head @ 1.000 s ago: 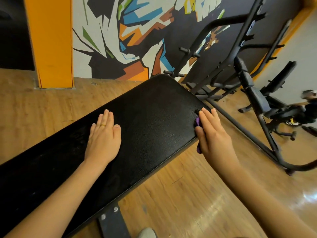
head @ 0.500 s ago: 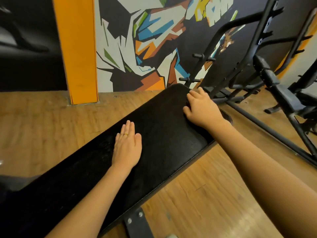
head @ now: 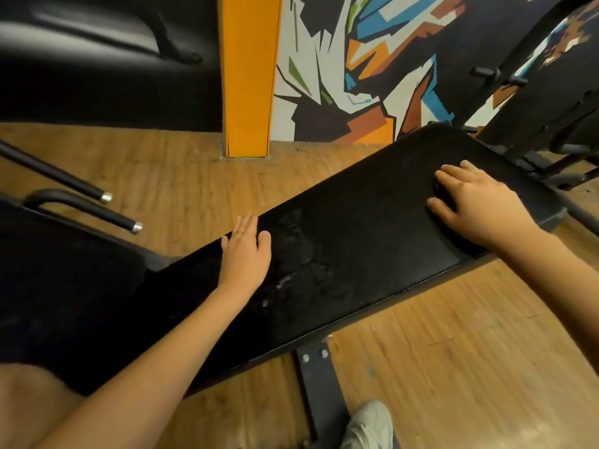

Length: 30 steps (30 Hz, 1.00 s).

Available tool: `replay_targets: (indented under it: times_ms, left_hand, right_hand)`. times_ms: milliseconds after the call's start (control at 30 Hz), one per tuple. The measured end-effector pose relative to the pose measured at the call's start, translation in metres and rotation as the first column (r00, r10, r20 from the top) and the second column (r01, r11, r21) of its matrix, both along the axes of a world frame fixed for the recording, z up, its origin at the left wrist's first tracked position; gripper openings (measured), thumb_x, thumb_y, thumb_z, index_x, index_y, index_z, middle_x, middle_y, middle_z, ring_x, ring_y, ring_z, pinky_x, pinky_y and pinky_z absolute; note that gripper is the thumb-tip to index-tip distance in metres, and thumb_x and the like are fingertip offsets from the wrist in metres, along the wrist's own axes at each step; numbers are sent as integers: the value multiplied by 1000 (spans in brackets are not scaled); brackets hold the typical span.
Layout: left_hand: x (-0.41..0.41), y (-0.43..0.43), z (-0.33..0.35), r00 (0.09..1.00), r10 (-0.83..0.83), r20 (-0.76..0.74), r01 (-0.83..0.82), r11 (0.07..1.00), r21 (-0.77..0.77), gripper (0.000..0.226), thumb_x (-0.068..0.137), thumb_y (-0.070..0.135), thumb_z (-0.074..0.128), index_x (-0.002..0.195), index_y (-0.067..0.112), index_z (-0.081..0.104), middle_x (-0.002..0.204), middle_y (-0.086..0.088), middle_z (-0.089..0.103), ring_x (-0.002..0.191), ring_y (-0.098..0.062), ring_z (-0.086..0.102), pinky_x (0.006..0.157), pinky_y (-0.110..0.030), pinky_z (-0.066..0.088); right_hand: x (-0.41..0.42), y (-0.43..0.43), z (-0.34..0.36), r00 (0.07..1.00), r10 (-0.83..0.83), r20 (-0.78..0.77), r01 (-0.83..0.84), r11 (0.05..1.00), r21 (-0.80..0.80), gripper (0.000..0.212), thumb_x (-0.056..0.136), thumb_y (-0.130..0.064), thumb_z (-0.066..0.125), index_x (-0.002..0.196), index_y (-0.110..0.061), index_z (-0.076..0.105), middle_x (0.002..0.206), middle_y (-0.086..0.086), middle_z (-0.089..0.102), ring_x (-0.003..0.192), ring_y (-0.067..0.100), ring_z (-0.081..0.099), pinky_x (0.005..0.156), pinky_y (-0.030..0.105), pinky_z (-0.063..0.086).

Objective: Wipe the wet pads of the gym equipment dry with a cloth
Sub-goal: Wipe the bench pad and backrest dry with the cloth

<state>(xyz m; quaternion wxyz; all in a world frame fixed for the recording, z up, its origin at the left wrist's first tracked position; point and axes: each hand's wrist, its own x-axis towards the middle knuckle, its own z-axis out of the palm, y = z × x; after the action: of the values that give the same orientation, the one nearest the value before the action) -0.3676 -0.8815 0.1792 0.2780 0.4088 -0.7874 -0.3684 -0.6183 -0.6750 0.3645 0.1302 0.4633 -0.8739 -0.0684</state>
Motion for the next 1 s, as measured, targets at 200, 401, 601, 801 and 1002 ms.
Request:
replay_targets:
  times_ms: [200,401,601,801,1002]
  left_hand:
    - [70,-19,-75,933,98,347,-151,980,131,60,109,41,25,162,15,17,170,2,8,156,-17,-1,123,-59,1]
    - [88,-1,-117,954,120,273,-164,976,143,63,107,51,21,162,23,14,170,6,7,156,-15,0,124,-55,1]
    - [85,0,-116,952,148,267,-187,974,127,62,107,50,24,162,23,17,170,5,9,156,-15,0,125,-55,1]
    - [85,-2,-119,954,162,253,-198,972,126,61,107,49,24,162,23,17,170,5,9,156,-14,-1,125,-54,1]
    - [84,-1,-118,954,179,240,-210,971,111,61,107,49,26,162,23,19,169,4,10,156,-15,0,125,-55,2]
  right_hand:
    - [34,-21,-32,982,185,27,-187,979,85,52,104,-30,47,151,-8,42,157,12,41,148,34,31,116,48,33]
    - [54,-47,-72,965,261,15,-261,959,110,51,103,-29,45,149,-7,44,155,12,43,146,35,33,112,48,38]
    - [98,-36,-93,990,144,-13,-144,989,-45,47,102,-27,46,143,-4,48,148,14,49,136,36,44,102,48,48]
    - [172,-21,-154,926,372,72,-370,928,-41,45,95,-19,61,137,-3,59,143,13,58,139,34,48,115,44,37]
    - [119,-28,-116,981,192,-31,-192,981,0,45,94,-11,58,137,4,55,144,19,54,142,42,38,109,53,40]
